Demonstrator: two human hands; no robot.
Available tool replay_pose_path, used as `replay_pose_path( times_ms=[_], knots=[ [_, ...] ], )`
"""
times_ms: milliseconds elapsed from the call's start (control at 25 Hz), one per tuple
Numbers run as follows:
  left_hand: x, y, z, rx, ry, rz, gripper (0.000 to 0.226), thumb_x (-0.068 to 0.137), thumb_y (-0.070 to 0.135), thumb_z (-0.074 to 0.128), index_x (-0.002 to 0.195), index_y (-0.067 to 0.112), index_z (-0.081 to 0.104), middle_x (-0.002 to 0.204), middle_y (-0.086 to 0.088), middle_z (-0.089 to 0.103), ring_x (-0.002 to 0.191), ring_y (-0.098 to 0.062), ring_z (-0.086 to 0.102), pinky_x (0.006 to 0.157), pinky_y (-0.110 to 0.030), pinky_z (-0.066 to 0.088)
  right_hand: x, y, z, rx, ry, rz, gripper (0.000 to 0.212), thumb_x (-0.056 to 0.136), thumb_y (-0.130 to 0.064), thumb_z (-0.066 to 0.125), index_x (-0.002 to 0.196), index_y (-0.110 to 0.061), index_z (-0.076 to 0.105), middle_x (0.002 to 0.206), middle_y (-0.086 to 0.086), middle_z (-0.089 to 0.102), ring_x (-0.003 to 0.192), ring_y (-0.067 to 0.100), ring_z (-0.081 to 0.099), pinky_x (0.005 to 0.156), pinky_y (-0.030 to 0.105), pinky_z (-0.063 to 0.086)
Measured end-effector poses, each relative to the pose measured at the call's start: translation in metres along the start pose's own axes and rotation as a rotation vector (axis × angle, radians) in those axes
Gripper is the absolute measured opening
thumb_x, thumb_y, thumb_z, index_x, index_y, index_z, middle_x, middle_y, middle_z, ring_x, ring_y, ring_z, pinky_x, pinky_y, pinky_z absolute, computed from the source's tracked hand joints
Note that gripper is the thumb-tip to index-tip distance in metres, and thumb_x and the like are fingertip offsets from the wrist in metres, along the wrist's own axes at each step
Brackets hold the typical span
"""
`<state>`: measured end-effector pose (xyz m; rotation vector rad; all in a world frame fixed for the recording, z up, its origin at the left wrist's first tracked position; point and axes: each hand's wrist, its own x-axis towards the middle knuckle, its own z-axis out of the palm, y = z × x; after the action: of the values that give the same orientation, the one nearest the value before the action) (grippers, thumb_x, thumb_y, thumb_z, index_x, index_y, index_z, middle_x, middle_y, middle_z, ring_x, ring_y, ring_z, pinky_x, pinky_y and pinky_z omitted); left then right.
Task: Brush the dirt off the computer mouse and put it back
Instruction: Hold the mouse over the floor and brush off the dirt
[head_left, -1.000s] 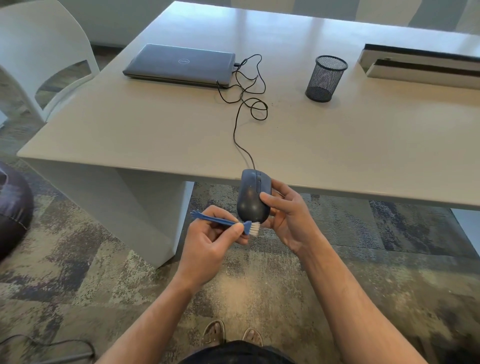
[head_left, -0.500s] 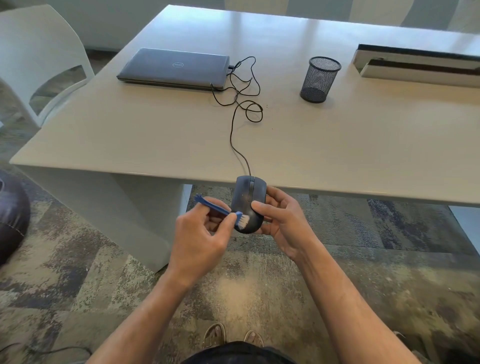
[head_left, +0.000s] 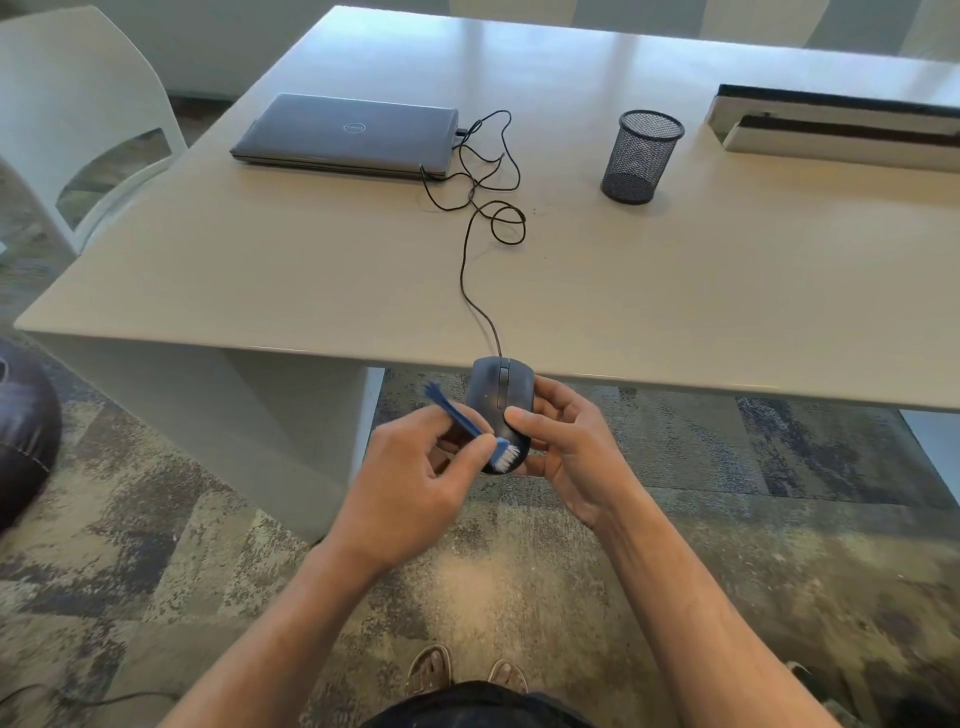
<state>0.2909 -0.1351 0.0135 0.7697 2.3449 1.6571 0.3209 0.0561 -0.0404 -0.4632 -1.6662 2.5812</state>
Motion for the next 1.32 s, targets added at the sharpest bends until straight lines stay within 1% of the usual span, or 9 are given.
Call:
replay_pose_path(
  times_ms=[120, 280, 480, 600, 760, 840, 960, 1120, 1320],
  knots=[
    [0.002, -0.002, 0.008, 0.159, 0.058, 0.081, 0.008, 0.090, 0.018, 0.072, 0.091, 0.026, 0.069, 0.080, 0.015, 0.068, 0.074, -0.006, 0.066, 0.063, -0.022, 0.055, -0.001, 0.001, 0.001, -0.013, -0.005, 0.001, 0.052, 0.079, -0.014, 0.078, 0.129, -0.012, 0.064, 0.112, 0.016, 0.072, 0.087, 0.028, 0.070, 0.066, 0.042, 0.058],
    [0.015, -0.007, 0.003, 0.224, 0.146, 0.086, 0.003, 0.091, 0.018, 0.071, 0.091, 0.020, 0.069, 0.079, 0.016, 0.065, 0.075, -0.001, 0.063, 0.064, -0.012, 0.050, -0.005, 0.002, 0.001, -0.039, -0.035, -0.009, 0.056, 0.079, -0.012, 0.078, 0.132, -0.011, 0.061, 0.120, 0.017, 0.071, 0.096, 0.029, 0.073, 0.068, 0.045, 0.063],
    [0.038, -0.015, -0.004, 0.302, 0.274, -0.010, 0.005, 0.094, 0.020, 0.067, 0.093, 0.015, 0.067, 0.084, 0.002, 0.067, 0.076, -0.010, 0.064, 0.068, -0.018, 0.051, -0.010, 0.007, -0.001, -0.013, -0.084, -0.007, 0.055, 0.079, -0.008, 0.078, 0.132, -0.013, 0.063, 0.121, 0.013, 0.071, 0.098, 0.030, 0.073, 0.067, 0.046, 0.064],
    [0.044, -0.015, -0.013, 0.313, 0.302, -0.065, 0.005, 0.095, 0.022, 0.066, 0.091, 0.019, 0.068, 0.082, 0.007, 0.068, 0.077, -0.007, 0.066, 0.067, -0.009, 0.048, -0.012, 0.008, -0.005, -0.004, -0.088, 0.009, 0.056, 0.080, -0.008, 0.078, 0.134, -0.012, 0.062, 0.127, 0.018, 0.067, 0.098, 0.030, 0.073, 0.067, 0.045, 0.063],
    [0.043, -0.008, -0.020, 0.046, 0.041, -0.097, 0.007, 0.093, 0.023, 0.067, 0.088, 0.027, 0.068, 0.073, 0.006, 0.071, 0.067, -0.005, 0.066, 0.063, -0.015, 0.052, -0.013, 0.007, -0.007, -0.032, -0.077, 0.007, 0.059, 0.079, -0.010, 0.078, 0.135, -0.012, 0.061, 0.126, 0.017, 0.068, 0.100, 0.032, 0.073, 0.071, 0.049, 0.062],
    [0.044, -0.005, -0.017, 0.084, -0.056, -0.092, 0.005, 0.093, 0.021, 0.067, 0.090, 0.025, 0.068, 0.075, 0.006, 0.070, 0.069, -0.005, 0.065, 0.065, -0.017, 0.052, -0.014, 0.007, -0.005, -0.042, -0.094, -0.002, 0.059, 0.079, -0.010, 0.079, 0.135, -0.013, 0.060, 0.124, 0.013, 0.070, 0.101, 0.032, 0.073, 0.072, 0.051, 0.062],
    [0.052, -0.007, -0.014, 0.193, 0.016, -0.087, 0.005, 0.093, 0.017, 0.066, 0.090, 0.021, 0.066, 0.080, 0.006, 0.069, 0.076, -0.005, 0.065, 0.068, -0.010, 0.050, -0.016, 0.007, -0.003, -0.055, -0.113, -0.003, 0.061, 0.079, -0.009, 0.078, 0.136, -0.012, 0.059, 0.122, 0.012, 0.069, 0.101, 0.034, 0.073, 0.073, 0.052, 0.061],
    [0.063, -0.011, -0.019, 0.298, 0.103, -0.108, 0.004, 0.095, 0.017, 0.064, 0.092, 0.020, 0.064, 0.081, 0.012, 0.065, 0.073, -0.001, 0.062, 0.063, -0.002, 0.043, -0.022, 0.006, -0.004, -0.042, -0.142, 0.010, 0.060, 0.079, -0.005, 0.077, 0.136, -0.011, 0.060, 0.122, 0.017, 0.065, 0.098, 0.032, 0.071, 0.066, 0.044, 0.062],
    [0.072, -0.011, -0.023, 0.014, 0.101, -0.172, 0.009, 0.098, 0.017, 0.060, 0.092, 0.022, 0.065, 0.078, 0.000, 0.070, 0.058, -0.005, 0.061, 0.057, -0.016, 0.050, -0.025, 0.005, -0.001, -0.075, -0.179, 0.016, 0.063, 0.078, -0.003, 0.075, 0.138, -0.011, 0.057, 0.133, 0.025, 0.060, 0.095, 0.035, 0.071, 0.065, 0.044, 0.062]
  ],
)
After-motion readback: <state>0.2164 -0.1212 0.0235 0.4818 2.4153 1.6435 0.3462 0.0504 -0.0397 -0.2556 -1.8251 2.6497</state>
